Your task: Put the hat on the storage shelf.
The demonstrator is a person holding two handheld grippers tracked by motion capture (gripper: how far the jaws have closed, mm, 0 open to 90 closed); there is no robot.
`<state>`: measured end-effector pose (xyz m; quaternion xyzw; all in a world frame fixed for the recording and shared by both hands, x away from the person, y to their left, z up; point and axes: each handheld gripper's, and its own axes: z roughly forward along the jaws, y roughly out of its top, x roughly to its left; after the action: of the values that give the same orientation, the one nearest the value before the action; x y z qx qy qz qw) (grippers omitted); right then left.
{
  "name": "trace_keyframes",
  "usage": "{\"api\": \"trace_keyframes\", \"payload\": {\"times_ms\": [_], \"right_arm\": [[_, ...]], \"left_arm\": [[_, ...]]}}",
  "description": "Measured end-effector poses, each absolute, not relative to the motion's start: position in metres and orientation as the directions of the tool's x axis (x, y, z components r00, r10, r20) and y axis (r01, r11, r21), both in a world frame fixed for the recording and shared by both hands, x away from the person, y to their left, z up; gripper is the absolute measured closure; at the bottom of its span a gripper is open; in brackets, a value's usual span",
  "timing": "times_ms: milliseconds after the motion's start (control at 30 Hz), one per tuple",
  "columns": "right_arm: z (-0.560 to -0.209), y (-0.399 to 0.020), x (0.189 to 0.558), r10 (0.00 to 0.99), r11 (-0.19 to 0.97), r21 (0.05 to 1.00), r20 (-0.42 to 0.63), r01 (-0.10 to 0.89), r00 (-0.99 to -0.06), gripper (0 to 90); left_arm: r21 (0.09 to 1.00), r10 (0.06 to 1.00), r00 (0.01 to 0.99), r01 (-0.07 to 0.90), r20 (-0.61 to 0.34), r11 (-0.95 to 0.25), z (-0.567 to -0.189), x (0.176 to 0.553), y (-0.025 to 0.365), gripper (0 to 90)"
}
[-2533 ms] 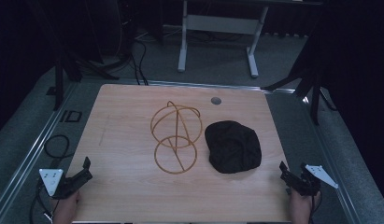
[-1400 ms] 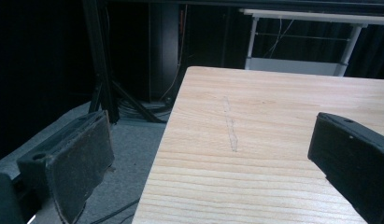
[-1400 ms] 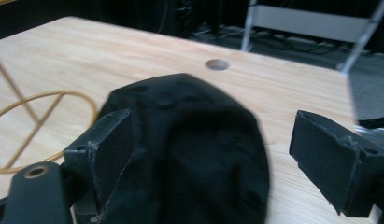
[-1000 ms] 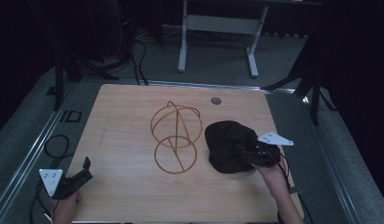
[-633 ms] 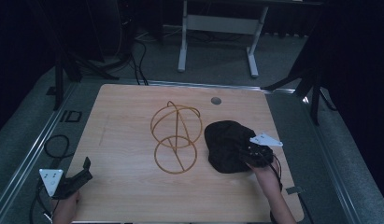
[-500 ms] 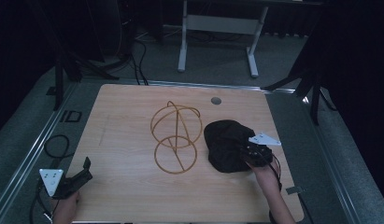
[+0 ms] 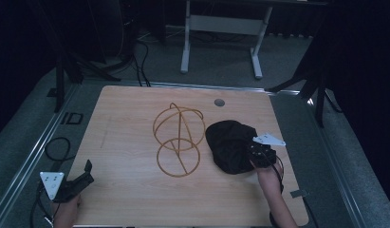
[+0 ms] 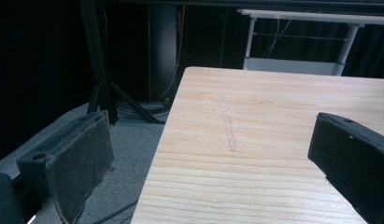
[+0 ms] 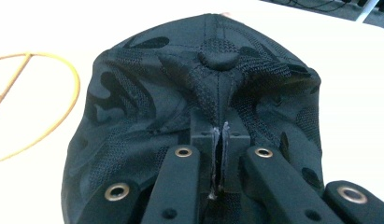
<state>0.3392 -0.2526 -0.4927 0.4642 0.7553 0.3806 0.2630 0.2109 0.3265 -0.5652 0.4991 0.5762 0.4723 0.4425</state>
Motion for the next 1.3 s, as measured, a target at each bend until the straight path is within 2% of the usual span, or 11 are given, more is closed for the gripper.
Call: {"api": "trace_keyframes", "payload": {"times_ms": [467, 1300], "right_arm": [[-0.455, -0.262, 0.332, 0.904, 0.240, 0.869, -0.038, 0.433, -0.426, 87.0], [-0.349, -0.268, 0.319, 0.894, 0.224, 0.933, -0.080, 0.283, -0.442, 87.0]], "left_arm": [[0.986, 0.993, -0.111, 0.158, -0.039, 0.056, -0.565, 0.211, 0.326, 0.6], [0.986, 0.993, -0.111, 0.159, -0.037, 0.055, -0.565, 0.211, 0.326, 0.6]]}}
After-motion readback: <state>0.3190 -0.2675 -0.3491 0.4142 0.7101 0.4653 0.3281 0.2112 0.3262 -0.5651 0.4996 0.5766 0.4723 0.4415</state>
